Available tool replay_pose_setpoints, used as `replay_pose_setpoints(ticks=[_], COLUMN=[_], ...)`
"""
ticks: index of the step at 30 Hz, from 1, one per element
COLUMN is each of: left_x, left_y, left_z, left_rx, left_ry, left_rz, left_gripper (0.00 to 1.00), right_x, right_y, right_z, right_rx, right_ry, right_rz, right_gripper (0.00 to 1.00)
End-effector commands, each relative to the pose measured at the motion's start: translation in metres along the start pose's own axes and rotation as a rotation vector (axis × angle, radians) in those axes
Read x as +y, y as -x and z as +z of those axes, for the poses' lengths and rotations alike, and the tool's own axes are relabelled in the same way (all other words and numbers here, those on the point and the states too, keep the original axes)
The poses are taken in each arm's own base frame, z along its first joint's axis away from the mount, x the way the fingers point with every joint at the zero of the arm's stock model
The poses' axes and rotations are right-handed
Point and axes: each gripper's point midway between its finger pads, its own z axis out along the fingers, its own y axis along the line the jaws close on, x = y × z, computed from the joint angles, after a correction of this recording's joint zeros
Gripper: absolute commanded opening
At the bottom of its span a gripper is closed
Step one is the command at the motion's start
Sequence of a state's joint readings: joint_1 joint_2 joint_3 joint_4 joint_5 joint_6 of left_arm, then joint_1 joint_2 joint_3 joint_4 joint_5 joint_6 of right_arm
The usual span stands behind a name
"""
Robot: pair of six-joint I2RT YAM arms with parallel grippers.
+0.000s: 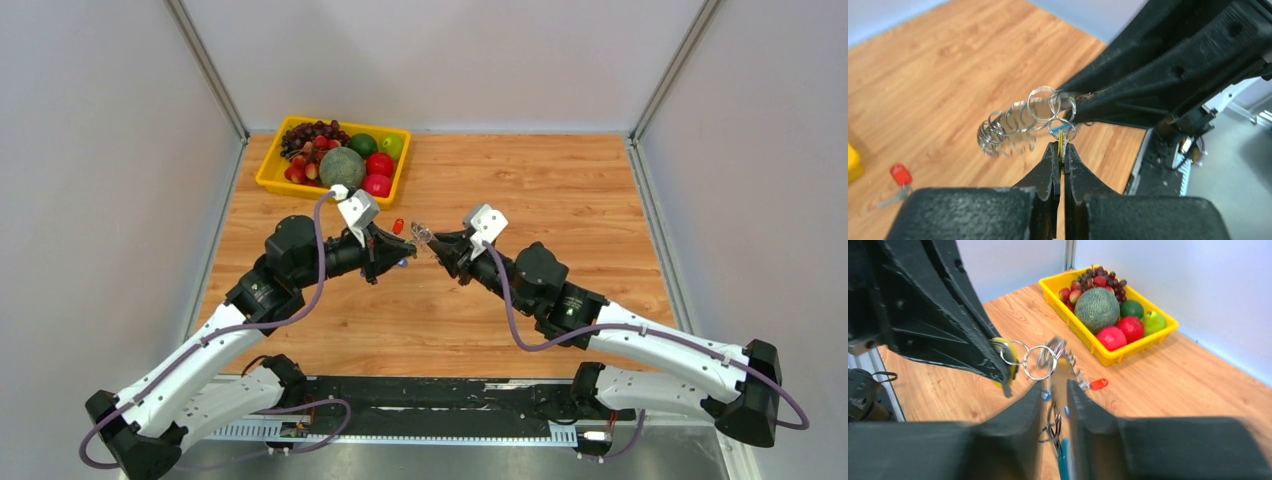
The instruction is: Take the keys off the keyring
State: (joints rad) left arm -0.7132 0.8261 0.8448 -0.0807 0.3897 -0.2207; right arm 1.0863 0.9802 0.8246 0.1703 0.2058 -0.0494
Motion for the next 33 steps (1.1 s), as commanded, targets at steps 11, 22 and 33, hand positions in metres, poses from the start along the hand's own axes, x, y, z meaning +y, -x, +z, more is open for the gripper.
replay_pose_setpoints(ticks=[11,22,33], left_x=[-0.025,-0.049,-0.053], left_y=[-0.025,-0.033,-0.029], left_z=[-0.030,-0.036,-0.037], left_rx=[0.409,0.491,0.519], left_ry=[-0.092,-0.277,-0.291], left_rz=[-0.045,-0.010,-0.017], left_gripper=[0.00,0.00,0.00], right_x=[0.018,0.045,0.065], right_y=[0.006,-0.004,-0.022], right_z=[-0.017,-0.036,-0.028], right_rx=[-0.097,-0.145,-0.074], right_ry=[0.148,0.333,0.465], right_rz=[-0.164,-0.241,-0.265], right_gripper=[0.69,0.54,0.41])
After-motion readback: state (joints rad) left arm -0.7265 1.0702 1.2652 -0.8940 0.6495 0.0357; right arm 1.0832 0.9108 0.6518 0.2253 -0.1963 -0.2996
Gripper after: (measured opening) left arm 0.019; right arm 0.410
